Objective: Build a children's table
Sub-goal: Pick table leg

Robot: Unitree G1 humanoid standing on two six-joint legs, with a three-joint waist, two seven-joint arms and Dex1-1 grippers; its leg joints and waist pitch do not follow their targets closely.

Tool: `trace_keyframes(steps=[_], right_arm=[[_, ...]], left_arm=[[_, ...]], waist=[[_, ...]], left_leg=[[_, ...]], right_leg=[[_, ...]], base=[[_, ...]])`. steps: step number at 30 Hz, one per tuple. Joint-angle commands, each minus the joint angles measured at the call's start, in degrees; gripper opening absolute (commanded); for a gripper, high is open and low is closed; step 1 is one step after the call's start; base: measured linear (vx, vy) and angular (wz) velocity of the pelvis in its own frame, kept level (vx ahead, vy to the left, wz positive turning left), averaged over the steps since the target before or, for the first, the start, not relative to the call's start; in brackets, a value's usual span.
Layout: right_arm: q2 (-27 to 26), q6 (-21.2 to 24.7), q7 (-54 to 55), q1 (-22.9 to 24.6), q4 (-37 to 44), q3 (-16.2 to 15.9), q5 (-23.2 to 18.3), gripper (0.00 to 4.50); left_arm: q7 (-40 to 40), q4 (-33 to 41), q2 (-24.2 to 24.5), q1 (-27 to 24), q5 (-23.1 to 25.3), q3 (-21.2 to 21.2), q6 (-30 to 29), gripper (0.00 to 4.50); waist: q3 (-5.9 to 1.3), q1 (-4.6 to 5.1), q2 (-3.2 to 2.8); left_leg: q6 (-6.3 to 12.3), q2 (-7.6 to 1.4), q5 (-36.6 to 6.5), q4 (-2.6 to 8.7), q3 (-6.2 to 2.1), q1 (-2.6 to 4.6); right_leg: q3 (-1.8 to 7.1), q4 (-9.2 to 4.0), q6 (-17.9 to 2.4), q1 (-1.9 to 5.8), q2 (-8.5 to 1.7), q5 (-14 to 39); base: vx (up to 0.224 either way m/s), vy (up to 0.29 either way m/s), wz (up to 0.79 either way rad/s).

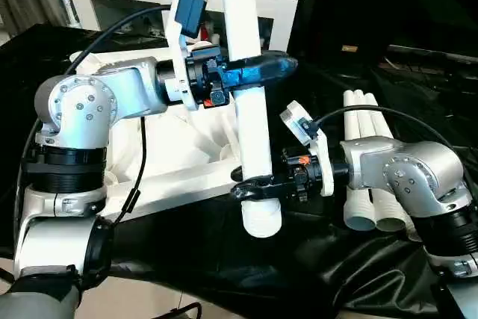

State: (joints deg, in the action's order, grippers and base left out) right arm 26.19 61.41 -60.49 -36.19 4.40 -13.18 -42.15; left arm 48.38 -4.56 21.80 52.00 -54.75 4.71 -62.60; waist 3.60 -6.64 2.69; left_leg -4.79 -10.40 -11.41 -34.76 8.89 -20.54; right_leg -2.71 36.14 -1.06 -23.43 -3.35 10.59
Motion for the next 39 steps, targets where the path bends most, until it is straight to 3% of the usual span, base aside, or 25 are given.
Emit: trace_keyframes(steps=[1,2,5,9,10,13,14,19,23,26,29,32,33,34,36,37,38,39], right_arm=[[0.05,-0.30,0.66,-0.74,-0.36,1.54,0.15,2.01],[-0.08,-0.39,0.79,-0.66,-0.32,1.71,0.09,1.99],[-0.92,-0.88,1.63,-0.05,-0.09,3.04,-0.49,1.98],[-1.63,-1.34,2.35,0.59,0.27,4.27,-1.26,1.93],[-1.75,-1.47,2.40,0.66,0.28,4.48,-1.39,1.92],[-2.31,-1.84,2.72,0.83,0.36,5.36,-1.90,1.91],[-3.32,-2.27,3.32,0.99,0.30,6.92,-2.76,1.91],[-4.88,-2.93,4.45,1.24,0.16,9.05,-4.16,1.91],[-6.66,-3.65,6.17,1.58,-0.09,10.91,-5.07,1.90],[-8.59,-4.53,8.46,1.98,-0.28,12.92,-5.92,1.89],[-10.80,-5.64,11.45,2.28,-0.77,16.15,-7.22,1.88],[-11.72,-6.78,12.99,2.54,-0.92,17.69,-7.71,1.88],[-12.58,-8.92,15.17,2.76,-1.12,18.50,-6.37,1.88],[-13.05,-10.04,16.41,2.85,-1.22,18.88,-5.36,1.88],[-12.97,-16.03,20.41,3.00,-2.30,16.75,2.31,1.88],[-13.02,-17.04,21.27,2.98,-2.59,16.39,3.69,1.88],[-13.28,-18.54,23.34,2.80,-3.51,16.04,5.95,1.88],[-13.49,-20.70,26.11,2.64,-5.24,15.45,9.00,1.88]], left_arm=[[1.16,1.85,-0.09,0.35,-0.12,-0.50,0.07,1.73],[1.28,1.90,-0.13,0.34,-0.03,-0.51,0.32,1.73],[-1.72,-1.01,-2.51,1.68,-2.77,3.19,-0.64,2.42],[-2.04,-3.41,-4.04,2.31,-5.34,6.68,0.73,2.77],[-2.24,-3.87,-4.33,2.43,-5.90,7.30,0.82,2.83],[-2.28,-4.11,-5.52,2.48,-7.74,9.15,1.73,3.00],[-4.34,-4.49,-8.69,2.49,-9.80,12.50,4.50,3.23],[-8.12,-5.99,-13.93,2.35,-14.92,17.83,9.04,3.30],[-12.36,-7.31,-18.49,2.80,-18.32,22.17,14.99,3.30],[-14.87,-7.09,-21.43,2.69,-19.72,24.91,18.72,3.30],[-17.13,-5.72,-22.80,1.05,-25.34,28.55,20.02,3.30],[-18.46,-3.91,-22.17,-0.59,-25.98,29.41,20.73,3.30],[-19.08,-2.14,-20.26,-2.50,-22.00,28.08,20.98,3.30],[-19.37,-1.30,-19.22,-3.42,-19.29,27.09,21.14,3.30],[-20.97,1.39,-13.14,-7.05,-0.83,18.14,25.42,3.30],[-21.31,1.66,-11.97,-7.66,2.34,16.20,26.41,3.30],[-21.95,1.88,-9.71,-8.74,8.02,12.47,28.14,3.30],[-23.61,1.64,-5.93,-10.12,16.60,6.17,31.47,3.30]], waist=[[-4.36,-0.29,-0.09],[-4.35,-0.27,-0.21],[-4.40,-0.27,-0.33],[-4.48,-0.35,-0.49],[-4.45,-0.36,-0.77],[-4.50,-0.32,-0.62],[-4.49,-0.40,-0.67],[-4.43,-0.51,-0.56],[-4.47,-0.64,-0.33],[-4.50,-0.88,-0.52],[-4.50,-0.93,-0.52],[-4.42,-0.79,-0.61],[-4.47,-0.89,-1.02],[-4.39,-0.54,-0.92],[-4.45,-0.69,-1.19],[-4.26,-0.16,-1.33],[-4.33,-0.34,-1.17],[-4.19,-0.35,-1.48]], left_leg=[[-1.51,-1.59,-2.25,3.42,0.05,-0.25],[-1.56,-1.59,-2.34,3.42,0.05,-0.20],[-1.49,-1.49,-2.50,3.30,0.07,-0.31],[-1.58,-1.48,-2.87,3.34,-0.02,-0.22],[-1.52,-1.47,-3.03,3.35,-0.05,-0.21],[-1.48,-1.43,-3.00,3.35,-0.09,-0.27],[-1.38,-1.47,-3.18,3.34,-0.11,-0.26],[-0.87,-1.40,-3.75,3.24,-0.06,-0.40],[-0.66,-1.45,-3.83,3.33,-0.15,-0.38],[-0.53,-1.54,-3.43,3.31,-0.10,-0.17],[-0.82,-1.53,-3.05,3.34,-0.13,-0.23],[-0.78,-1.69,-3.42,3.48,-0.18,-0.05],[-0.78,-1.66,-3.39,3.46,-0.20,0.04],[-1.03,-1.80,-3.50,3.64,-0.25,-0.08],[-1.58,-2.38,-4.19,4.00,-0.58,0.34],[-2.65,-2.13,-5.29,4.13,-0.33,0.35],[-2.94,-2.23,-5.81,4.23,-0.47,0.59],[-3.68,-2.26,-7.03,4.35,-0.32,0.91]], right_leg=[[2.45,-3.55,-9.91,4.12,-3.92,7.19],[2.45,-3.57,-10.01,4.09,-3.86,7.14],[2.42,-3.58,-10.75,4.20,-3.87,5.92],[2.36,-3.58,-11.13,4.23,-3.82,5.93],[2.36,-3.56,-11.26,4.19,-3.82,5.60],[2.29,-3.53,-11.69,4.31,-3.78,4.81],[2.30,-3.63,-11.86,4.36,-3.89,4.86],[2.27,-3.82,-12.75,4.46,-3.88,4.65],[2.15,-3.96,-11.65,4.59,-3.88,6.31],[2.10,-4.12,-11.10,4.39,-4.03,6.85],[1.98,-3.85,-11.12,4.39,-4.07,6.88],[1.91,-3.86,-10.34,4.23,-3.87,6.99],[1.88,-3.84,-10.27,4.16,-3.89,6.89],[1.87,-3.86,-9.39,4.09,-3.83,6.95],[1.80,-4.29,-7.34,3.70,-4.10,8.39],[1.84,-4.39,-4.61,3.67,-3.70,10.52],[1.78,-4.59,-3.70,3.60,-3.88,11.77],[1.83,-4.81,-3.62,3.21,-3.92,12.94]], base=[[0.000,0.000,0.00],[0.000,0.000,0.00],[0.000,0.000,0.00],[0.000,0.000,0.00],[0.000,0.000,0.00],[0.000,0.000,0.00],[0.000,0.000,0.00],[0.000,0.000,0.00],[0.000,0.000,0.00],[0.000,0.000,0.00],[0.000,0.000,0.00],[0.000,0.000,0.00],[0.000,0.000,0.00],[0.000,0.000,0.00],[0.000,0.000,0.00],[0.000,0.000,0.00],[0.000,0.000,0.00],[0.000,0.000,0.00]])
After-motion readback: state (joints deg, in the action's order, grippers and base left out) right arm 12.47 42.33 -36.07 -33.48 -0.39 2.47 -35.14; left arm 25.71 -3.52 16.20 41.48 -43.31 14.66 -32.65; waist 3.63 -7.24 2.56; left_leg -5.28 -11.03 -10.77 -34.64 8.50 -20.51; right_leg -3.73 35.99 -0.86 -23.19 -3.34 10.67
